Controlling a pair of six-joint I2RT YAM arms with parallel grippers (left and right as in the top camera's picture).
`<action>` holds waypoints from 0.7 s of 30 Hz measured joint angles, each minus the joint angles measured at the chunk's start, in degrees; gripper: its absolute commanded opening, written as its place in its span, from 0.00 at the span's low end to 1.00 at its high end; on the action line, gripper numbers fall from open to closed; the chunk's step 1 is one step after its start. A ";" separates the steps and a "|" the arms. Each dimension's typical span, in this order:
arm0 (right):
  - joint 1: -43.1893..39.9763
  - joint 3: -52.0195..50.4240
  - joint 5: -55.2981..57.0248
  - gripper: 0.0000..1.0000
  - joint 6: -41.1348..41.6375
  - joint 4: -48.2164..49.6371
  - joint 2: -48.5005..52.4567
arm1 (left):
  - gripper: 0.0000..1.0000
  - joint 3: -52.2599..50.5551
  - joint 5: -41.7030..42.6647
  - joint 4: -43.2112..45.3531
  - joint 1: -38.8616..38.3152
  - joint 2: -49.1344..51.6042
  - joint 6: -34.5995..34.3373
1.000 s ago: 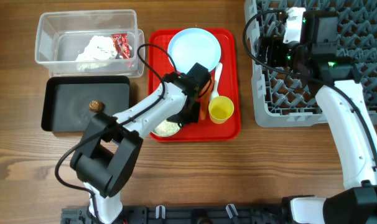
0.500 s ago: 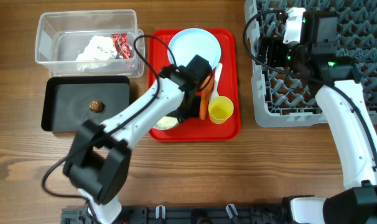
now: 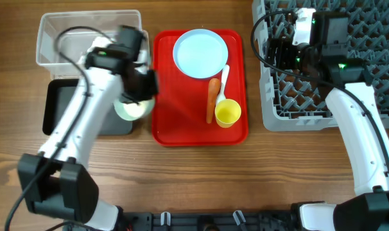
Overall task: Sort waste into correct bins and load items into the dishwasher rack
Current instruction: 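Tip the green bowl over the black tray to pour out the rice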
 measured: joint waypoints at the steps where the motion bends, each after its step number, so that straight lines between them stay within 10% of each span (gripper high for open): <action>1: 0.00 0.00 0.02 1.00 -0.02 -0.15 0.00 | 0.04 0.00 0.98 0.00 1.75 0.00 0.72; 21: 0.00 0.00 0.63 0.99 -0.22 -1.20 -0.02 | 0.04 -0.61 33.51 -1.68 32.63 -0.02 23.50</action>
